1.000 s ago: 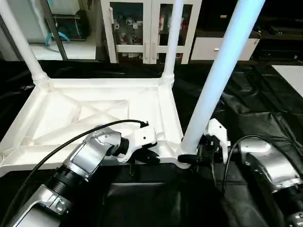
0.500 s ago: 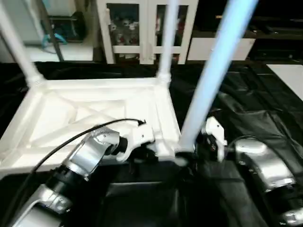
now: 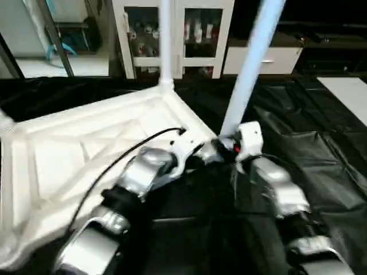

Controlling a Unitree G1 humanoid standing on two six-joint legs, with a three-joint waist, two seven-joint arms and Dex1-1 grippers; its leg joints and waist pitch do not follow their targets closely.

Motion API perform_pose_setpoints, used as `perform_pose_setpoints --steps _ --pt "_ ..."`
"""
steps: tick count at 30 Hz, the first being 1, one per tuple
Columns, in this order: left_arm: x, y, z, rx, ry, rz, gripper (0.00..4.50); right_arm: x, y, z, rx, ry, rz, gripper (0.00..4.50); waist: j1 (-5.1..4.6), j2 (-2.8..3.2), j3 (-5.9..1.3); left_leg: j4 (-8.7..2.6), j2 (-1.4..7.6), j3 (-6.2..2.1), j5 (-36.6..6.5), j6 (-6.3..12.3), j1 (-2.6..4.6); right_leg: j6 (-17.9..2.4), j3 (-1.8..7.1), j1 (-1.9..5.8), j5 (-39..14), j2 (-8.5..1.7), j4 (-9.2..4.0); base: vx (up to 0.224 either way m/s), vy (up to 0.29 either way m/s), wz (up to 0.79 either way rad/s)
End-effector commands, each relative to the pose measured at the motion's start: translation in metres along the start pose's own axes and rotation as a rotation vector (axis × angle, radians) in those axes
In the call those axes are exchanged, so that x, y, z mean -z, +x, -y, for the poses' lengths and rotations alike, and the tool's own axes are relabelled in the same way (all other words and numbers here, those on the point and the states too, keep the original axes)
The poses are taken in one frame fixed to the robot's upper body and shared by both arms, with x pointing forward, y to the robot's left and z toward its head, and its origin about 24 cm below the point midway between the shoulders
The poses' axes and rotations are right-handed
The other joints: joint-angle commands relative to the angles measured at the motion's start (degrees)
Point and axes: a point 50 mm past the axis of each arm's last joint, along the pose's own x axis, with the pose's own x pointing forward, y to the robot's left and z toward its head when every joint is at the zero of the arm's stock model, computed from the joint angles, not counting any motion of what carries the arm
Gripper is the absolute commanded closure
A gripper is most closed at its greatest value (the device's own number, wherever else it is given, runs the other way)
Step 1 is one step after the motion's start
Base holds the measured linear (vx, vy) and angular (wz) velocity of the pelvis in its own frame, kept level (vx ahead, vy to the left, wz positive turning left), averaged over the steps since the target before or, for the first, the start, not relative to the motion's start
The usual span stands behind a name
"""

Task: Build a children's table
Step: Insert table leg to table base

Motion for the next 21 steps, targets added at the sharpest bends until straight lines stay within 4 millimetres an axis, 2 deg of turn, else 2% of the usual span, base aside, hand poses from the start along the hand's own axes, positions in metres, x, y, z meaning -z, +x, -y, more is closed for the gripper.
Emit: perform_pose_setpoints --steps 1,2,4,8,12,13,14,16,19,21 --pt "0.001 0.003 -0.004 -0.069 -0.010 0.004 4.50 0.025 -0.001 0.009 0.204 0.017 -0.121 1.78 -0.02 0.23 -3.36 -4.75 2.95 -1.50 -14.8 -1.67 0.95 -10.0 2.30 1.46 -13.4 -4.25 -4.82 0.000 0.000 0.00" --pt "0.001 0.003 -0.003 -0.070 -0.009 0.005 4.50 0.024 -0.001 0.009 0.222 0.015 -0.118 1.78 -0.12 0.16 -3.26 -4.85 2.95 -1.51 -14.9 -1.81 0.90 -9.9 2.28 1.37 -13.2 -4.16 -4.86 0.000 0.000 0.00" --pt "0.001 0.004 -0.003 -0.072 -0.013 0.009 4.50 0.017 0.002 0.006 0.280 -0.002 -0.086 1.78 -0.21 0.53 -3.37 -4.93 2.90 -1.57 -16.2 -2.60 1.05 -9.4 2.28 1.29 -12.8 -4.05 -4.79 0.000 0.000 0.00" --pt "0.001 0.004 -0.006 -0.066 -0.011 0.007 4.50 0.010 0.005 -0.001 0.248 0.057 -0.023 1.78 -0.18 0.60 -3.20 -5.05 2.87 -1.50 -18.1 -2.32 1.04 -8.8 2.36 1.24 -13.3 -4.13 -5.05 0.000 0.000 0.00" --pt "0.004 0.000 -0.009 -0.048 -0.004 0.007 4.50 -0.003 0.004 -0.005 0.170 -0.013 0.050 1.78 -0.17 0.70 -3.13 -5.18 2.93 -1.59 -18.9 -2.21 1.01 -8.3 2.35 1.25 -15.1 -4.17 -5.23 0.000 0.000 0.00" --pt "0.005 -0.002 -0.009 -0.035 0.001 0.005 4.50 -0.008 0.001 -0.002 0.157 -0.007 0.071 1.22 -0.14 0.61 -3.17 -5.14 2.91 -1.56 -18.1 -1.98 0.88 -8.3 2.42 1.39 -14.2 -4.19 -5.16 0.000 0.000 0.00" --pt "0.006 -0.003 -0.009 -0.027 0.005 0.003 4.50 -0.010 0.000 0.000 0.152 -0.006 0.084 1.08 -0.01 0.59 -3.21 -5.08 2.96 -1.52 -17.4 -1.81 0.87 -8.3 2.44 1.43 -13.3 -4.18 -5.09 0.000 0.000 0.00" --pt "0.008 -0.006 -0.010 -0.018 0.006 0.000 4.50 -0.015 -0.003 0.004 0.141 -0.015 0.100 1.03 0.16 0.52 -3.40 -4.85 2.94 -1.42 -13.6 -0.77 0.59 -9.3 2.39 1.77 -8.1 -4.07 -4.51 0.000 0.000 0.00" --pt "0.012 -0.009 -0.010 -0.002 0.010 -0.005 4.50 -0.019 -0.007 0.009 0.103 -0.017 0.103 0.66 0.25 0.47 -3.67 -4.38 2.87 -1.26 -9.7 1.00 0.36 -10.8 2.37 2.15 -3.1 -4.15 -3.95 0.000 0.000 0.00" --pt "0.020 -0.015 -0.007 0.046 0.014 -0.017 4.50 -0.022 -0.017 0.016 -0.039 -0.052 0.068 0.58 0.39 0.26 -3.66 -4.11 2.88 -1.21 -6.8 2.66 0.18 -11.6 2.21 2.35 1.1 -3.93 -3.58 0.000 0.000 0.00"
